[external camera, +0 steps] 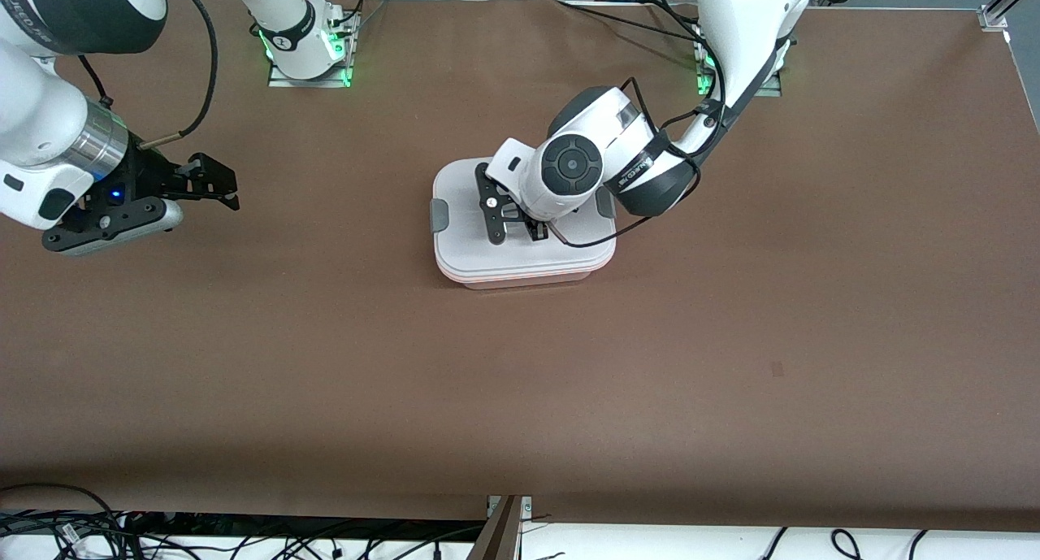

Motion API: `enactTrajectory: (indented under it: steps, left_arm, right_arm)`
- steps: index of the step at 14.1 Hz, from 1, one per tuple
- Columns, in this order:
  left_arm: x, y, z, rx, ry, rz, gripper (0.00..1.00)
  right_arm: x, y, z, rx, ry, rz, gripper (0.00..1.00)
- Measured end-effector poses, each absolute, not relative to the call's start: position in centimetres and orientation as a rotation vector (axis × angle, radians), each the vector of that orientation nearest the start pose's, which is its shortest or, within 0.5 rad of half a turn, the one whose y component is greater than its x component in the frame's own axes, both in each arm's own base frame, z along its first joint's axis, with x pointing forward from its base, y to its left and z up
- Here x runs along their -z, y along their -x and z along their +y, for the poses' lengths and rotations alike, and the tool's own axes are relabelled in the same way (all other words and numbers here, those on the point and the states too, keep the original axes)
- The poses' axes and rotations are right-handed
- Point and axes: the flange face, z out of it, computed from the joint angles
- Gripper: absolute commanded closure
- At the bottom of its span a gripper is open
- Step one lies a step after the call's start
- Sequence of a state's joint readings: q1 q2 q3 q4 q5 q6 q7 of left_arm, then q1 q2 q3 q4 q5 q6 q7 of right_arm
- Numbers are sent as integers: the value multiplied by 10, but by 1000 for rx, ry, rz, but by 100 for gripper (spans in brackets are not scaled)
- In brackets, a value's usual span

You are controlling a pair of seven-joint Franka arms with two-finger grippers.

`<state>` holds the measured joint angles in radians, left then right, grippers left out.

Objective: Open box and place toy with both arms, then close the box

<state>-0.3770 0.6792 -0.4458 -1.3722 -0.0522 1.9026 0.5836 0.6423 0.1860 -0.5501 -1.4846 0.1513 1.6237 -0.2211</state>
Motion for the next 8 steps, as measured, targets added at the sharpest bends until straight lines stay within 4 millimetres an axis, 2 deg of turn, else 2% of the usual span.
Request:
enactTrajectory:
  steps: [2,5,8]
  left_arm:
    - [-340,-530,-478,-211,2743,2090,100]
    - [-340,-534,-476,-185,2753,2075,100]
    - [-339,-535,-476,-182,2755,2072,100]
  right_arm:
    - [-575,-600,89,-45,3041,-459,0]
    - [-575,-595,62,-66,3018,-426,0]
    - [-590,-572,42,-55,3018,-397,0]
